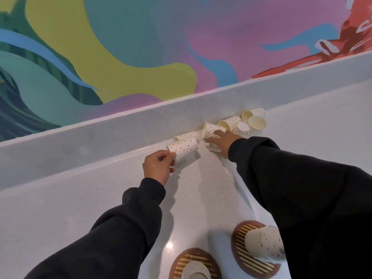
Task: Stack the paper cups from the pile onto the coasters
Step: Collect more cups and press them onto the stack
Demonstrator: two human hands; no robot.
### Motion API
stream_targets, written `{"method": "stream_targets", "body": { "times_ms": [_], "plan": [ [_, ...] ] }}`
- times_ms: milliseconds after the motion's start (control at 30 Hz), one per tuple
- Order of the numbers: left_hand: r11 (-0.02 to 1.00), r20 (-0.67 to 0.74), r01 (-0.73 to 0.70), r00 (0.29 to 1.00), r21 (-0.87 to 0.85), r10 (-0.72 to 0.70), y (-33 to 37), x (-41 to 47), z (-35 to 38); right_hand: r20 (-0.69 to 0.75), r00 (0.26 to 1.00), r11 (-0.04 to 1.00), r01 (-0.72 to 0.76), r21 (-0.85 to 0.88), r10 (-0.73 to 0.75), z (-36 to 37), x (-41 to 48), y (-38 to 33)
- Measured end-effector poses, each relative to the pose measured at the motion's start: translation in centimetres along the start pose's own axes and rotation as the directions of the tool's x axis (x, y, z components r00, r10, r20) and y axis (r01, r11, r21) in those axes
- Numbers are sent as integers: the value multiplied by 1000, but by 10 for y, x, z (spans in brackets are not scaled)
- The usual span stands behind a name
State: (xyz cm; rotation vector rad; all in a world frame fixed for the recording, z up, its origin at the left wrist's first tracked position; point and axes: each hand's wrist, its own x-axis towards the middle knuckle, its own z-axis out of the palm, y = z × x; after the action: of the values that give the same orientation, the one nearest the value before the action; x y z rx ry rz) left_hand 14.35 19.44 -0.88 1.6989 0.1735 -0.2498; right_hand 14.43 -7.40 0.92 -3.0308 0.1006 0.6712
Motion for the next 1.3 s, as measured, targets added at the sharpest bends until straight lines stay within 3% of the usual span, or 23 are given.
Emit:
{"method": "stream_targets", "body": {
  "times_ms": [167, 300, 400, 433, 467, 533, 600, 667, 767, 900, 1067, 1300],
  "plan": [
    [999, 23, 32, 999, -2, -32, -6, -1, 0, -25, 999, 999, -30, 43, 31, 5, -1, -8],
    [996, 38, 80, 996, -37, -79, -9, -1, -1, -150, 989, 997, -8, 77, 19, 0, -5, -10],
    [982, 40, 144, 989, -124, -140, -9, -2, -4, -165, 964, 917, -133, 375, 207, -22, -9, -6],
    [970, 40, 177, 984, -165, -172, -9, -3, -6, -143, 949, 822, -160, 546, 279, -30, -10, -4],
    [955, 44, 211, 977, -210, -207, -8, -3, -8, -101, 936, 660, -159, 734, 337, -37, -12, -2],
    [922, 56, 263, 965, -284, -258, -7, -5, -10, 21, 930, 238, -116, 964, 368, -47, -20, -3],
    [904, 70, 287, 958, -317, -279, -5, -7, -12, 107, 953, -66, -92, 994, 283, -50, -28, -5],
    [898, 87, 292, 956, -329, -279, -3, -10, -13, 134, 969, -197, -93, 976, 208, -48, -34, -10],
    [904, 109, 269, 963, -331, -247, -3, -13, -17, 119, 971, -219, -72, 973, 208, -47, -40, -15],
    [961, 77, 138, 989, -239, -123, -3, -15, -26, 59, 976, 8, -62, 998, 209, -60, -54, -15],
    [974, 212, 10, 976, -227, 40, 20, -27, -22, 15, 993, 94, -26, 995, 118, -62, -63, -43],
    [942, 273, 46, 961, -334, 50, 45, -45, -25, 47, 994, -65, -41, 997, 96, -71, -82, -57]
  ]
}}
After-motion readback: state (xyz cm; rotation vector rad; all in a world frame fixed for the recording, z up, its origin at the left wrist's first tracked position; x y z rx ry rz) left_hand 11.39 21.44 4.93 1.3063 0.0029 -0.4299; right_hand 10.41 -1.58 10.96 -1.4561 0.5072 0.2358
